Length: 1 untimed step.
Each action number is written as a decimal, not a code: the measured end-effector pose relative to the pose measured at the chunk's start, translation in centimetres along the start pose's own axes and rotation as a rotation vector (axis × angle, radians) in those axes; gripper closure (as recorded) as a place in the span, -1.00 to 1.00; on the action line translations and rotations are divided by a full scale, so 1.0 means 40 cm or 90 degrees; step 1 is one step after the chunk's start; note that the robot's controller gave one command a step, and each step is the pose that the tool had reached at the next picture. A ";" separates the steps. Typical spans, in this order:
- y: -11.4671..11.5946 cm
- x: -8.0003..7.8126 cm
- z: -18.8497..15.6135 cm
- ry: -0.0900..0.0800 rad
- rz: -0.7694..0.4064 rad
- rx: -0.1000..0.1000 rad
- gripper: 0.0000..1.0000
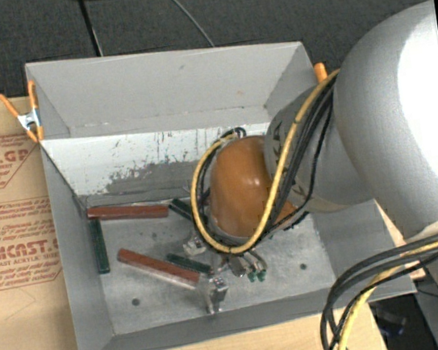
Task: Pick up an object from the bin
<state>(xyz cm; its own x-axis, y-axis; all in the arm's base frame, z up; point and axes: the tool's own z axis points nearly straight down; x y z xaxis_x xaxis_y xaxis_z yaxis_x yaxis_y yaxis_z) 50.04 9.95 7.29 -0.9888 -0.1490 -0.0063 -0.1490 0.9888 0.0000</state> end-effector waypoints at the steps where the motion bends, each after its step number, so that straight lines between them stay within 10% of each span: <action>1: 0.003 -0.003 -0.001 -0.003 -0.001 0.001 -1.00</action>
Offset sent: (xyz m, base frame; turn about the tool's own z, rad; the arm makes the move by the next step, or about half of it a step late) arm 0.0505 0.0389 -0.0029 0.0937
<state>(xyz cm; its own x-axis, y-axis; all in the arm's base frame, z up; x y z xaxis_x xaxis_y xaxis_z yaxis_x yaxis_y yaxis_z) 50.12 10.10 7.31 -0.9885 -0.1505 -0.0110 -0.1505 0.9886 -0.0014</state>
